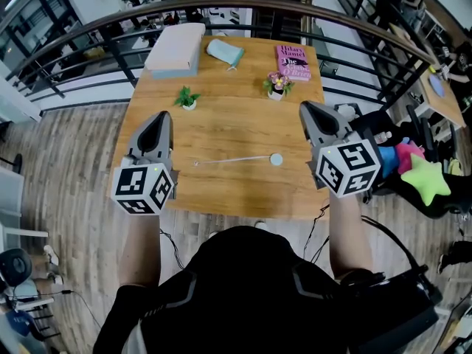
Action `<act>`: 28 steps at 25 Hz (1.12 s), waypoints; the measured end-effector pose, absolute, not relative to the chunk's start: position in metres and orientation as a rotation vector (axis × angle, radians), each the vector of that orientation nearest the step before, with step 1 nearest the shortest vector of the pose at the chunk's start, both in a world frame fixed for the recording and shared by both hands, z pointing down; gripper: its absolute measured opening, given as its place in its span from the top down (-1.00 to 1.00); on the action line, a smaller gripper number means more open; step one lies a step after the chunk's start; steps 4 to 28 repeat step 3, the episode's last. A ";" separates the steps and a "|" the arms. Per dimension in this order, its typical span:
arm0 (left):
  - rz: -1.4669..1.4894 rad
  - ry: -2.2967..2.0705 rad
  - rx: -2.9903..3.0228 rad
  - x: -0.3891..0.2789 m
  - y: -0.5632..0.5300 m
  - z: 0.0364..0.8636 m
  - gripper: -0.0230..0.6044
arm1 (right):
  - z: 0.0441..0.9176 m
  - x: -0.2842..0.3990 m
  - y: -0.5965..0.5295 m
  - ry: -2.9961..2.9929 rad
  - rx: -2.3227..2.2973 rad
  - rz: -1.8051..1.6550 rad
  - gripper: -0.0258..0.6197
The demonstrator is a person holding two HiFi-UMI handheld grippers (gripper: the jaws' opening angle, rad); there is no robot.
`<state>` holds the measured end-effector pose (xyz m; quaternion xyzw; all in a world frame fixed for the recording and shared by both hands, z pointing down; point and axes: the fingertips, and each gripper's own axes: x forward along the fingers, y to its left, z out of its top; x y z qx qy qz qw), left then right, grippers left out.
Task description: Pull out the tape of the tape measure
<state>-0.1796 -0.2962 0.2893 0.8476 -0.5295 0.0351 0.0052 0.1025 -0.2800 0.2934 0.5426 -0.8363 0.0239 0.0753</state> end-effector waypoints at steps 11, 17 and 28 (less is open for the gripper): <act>0.114 -1.693 2.646 -0.183 -0.297 0.288 0.83 | 0.293 0.102 -0.279 -2.514 1.625 0.074 0.90; 0.114 -1.693 2.646 -0.183 -0.297 0.288 0.83 | 0.293 0.102 -0.279 -2.514 1.625 0.074 0.90; 0.114 -1.693 2.646 -0.183 -0.297 0.288 0.83 | 0.293 0.102 -0.279 -2.514 1.625 0.074 0.90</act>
